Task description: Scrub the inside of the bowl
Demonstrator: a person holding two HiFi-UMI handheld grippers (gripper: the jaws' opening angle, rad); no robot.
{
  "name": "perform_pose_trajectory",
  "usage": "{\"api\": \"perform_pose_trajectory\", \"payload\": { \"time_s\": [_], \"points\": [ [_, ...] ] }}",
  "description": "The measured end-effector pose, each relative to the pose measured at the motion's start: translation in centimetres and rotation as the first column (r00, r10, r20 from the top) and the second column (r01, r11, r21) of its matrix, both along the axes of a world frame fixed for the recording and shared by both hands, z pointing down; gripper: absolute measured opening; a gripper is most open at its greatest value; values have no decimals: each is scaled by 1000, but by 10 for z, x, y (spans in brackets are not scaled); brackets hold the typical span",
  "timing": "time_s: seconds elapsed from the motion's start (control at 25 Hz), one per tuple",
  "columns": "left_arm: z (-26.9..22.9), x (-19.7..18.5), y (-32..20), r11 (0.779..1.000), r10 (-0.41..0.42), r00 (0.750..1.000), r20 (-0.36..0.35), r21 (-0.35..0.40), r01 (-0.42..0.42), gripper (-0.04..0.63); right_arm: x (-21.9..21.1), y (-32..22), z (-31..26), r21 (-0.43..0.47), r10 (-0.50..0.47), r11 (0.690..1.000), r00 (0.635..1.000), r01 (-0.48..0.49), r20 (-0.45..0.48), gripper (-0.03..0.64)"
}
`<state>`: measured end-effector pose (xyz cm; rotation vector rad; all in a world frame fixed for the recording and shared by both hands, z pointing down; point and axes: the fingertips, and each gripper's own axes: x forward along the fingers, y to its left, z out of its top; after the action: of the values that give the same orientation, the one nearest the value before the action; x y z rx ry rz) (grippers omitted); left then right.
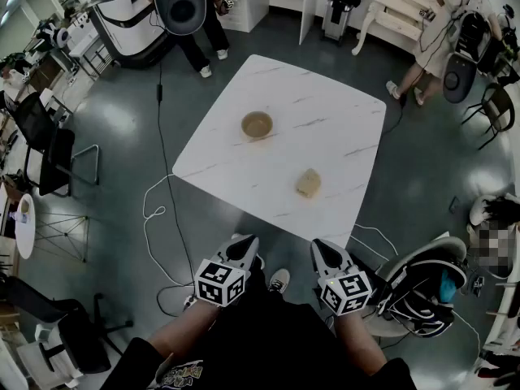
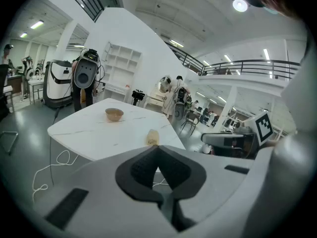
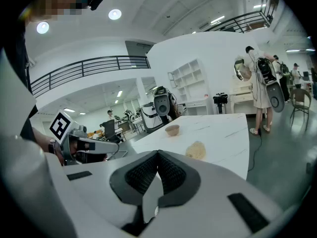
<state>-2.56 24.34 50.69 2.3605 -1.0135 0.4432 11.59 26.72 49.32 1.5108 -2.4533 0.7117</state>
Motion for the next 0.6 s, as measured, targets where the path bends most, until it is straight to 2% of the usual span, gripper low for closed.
{"api": "perform_pose_trajectory", "payload": {
  "time_s": [0.6],
  "points": [
    [2, 3, 3, 1000, 7, 1000, -9, -4, -7, 6, 5, 1, 0, 5, 18, 1000, 999, -18, 36, 21]
  ]
}}
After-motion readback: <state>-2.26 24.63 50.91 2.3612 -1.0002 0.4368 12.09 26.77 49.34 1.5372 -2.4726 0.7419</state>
